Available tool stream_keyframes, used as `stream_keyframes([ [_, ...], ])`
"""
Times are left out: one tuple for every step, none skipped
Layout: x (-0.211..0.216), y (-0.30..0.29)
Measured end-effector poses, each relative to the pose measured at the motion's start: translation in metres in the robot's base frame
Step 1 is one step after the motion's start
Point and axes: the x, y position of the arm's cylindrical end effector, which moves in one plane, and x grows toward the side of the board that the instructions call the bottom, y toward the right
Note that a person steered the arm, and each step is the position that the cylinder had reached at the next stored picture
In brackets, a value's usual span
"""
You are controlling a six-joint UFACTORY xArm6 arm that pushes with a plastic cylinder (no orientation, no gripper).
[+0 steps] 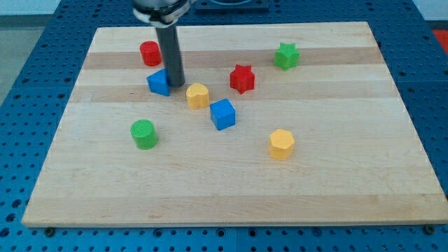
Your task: Push the heart to the right of the red circle
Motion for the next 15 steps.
stream_keyframes([
  [0.002, -0.001],
  [0.042, 0.0],
  [0.058, 0.001],
  [0.06, 0.034],
  [0.06, 0.075],
  [0.059, 0.075],
  [0.048, 0.057],
  [0.047, 0.054],
  [0.043, 0.054],
  [0.031, 0.054],
  [0.016, 0.053],
  [-0.001, 0.049],
  [-0.019, 0.034],
  [-0.04, 0.023],
  [-0.05, 0.02],
])
